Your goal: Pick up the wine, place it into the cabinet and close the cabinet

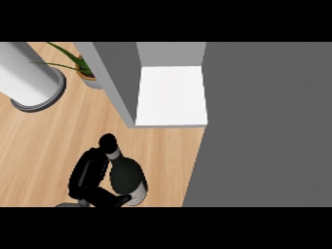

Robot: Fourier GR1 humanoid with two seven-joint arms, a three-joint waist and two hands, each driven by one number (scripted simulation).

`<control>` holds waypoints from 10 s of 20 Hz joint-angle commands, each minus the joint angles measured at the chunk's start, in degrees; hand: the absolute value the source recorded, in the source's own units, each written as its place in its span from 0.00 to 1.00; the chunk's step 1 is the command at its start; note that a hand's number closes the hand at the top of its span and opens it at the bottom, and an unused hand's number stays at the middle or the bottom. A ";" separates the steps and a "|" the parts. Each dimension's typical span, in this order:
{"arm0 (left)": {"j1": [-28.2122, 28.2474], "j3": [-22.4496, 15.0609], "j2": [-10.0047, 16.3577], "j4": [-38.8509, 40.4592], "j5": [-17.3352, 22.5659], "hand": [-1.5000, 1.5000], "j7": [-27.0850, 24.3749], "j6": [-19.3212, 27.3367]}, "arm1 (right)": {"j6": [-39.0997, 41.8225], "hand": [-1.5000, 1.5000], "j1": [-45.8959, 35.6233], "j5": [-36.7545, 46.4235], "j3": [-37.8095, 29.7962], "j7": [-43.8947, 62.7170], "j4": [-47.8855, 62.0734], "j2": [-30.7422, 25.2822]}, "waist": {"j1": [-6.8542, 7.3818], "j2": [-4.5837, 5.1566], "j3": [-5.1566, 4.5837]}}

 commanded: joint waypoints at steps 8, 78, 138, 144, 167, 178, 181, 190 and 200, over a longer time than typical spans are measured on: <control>0.55 -10.06 -0.60 -12.12 -0.76 1.00 5.37 15.50 | 0.00 0.00 3.94 0.99 -1.47 2.13 -10.72 -2.58 | -0.06 0.15 -0.01; -63.36 -4.90 0.36 63.35 17.53 1.00 -2.81 40.82 | 10.53 0.00 17.08 -9.05 -2.17 -20.14 -6.56 -4.11 | -6.38 2.63 -0.08; -50.16 -9.68 -0.61 39.37 26.57 0.00 -2.68 16.31 | 8.71 0.00 27.60 -6.80 -4.64 -20.78 -13.13 -8.80 | 0.42 -0.51 -0.08; -39.05 -13.71 -0.15 26.17 26.91 0.00 1.26 18.69 | 7.83 0.00 27.13 -7.39 -6.51 -20.92 -11.83 -8.67 | 1.80 -0.67 -0.04; -6.13 -15.32 13.62 -12.39 30.75 0.00 7.44 16.14 | 15.90 0.00 28.71 -10.05 -2.90 -24.45 -11.92 -15.86 | 0.22 0.05 -0.02; -0.99 -8.31 20.70 -12.22 31.37 0.00 2.19 9.79 | 26.75 1.00 23.95 -12.07 1.34 -23.26 -13.11 -20.93 | 0.84 0.46 -0.13; -1.14 -4.25 23.97 -11.65 34.28 0.00 3.79 7.23 | 25.13 1.00 26.15 -6.98 5.61 -25.75 -12.94 -19.33 | -0.22 0.17 -0.10; -0.80 -0.45 27.09 -13.02 37.29 0.00 6.53 3.94 | 24.99 1.00 14.97 -4.76 11.30 -16.26 -9.55 -12.12 | 0.68 0.37 -0.18; -0.52 3.81 32.61 -12.32 41.66 0.00 9.19 -1.60 | 25.39 1.00 8.61 -9.57 10.67 -13.74 -7.29 -6.73 | 2.45 0.64 -0.34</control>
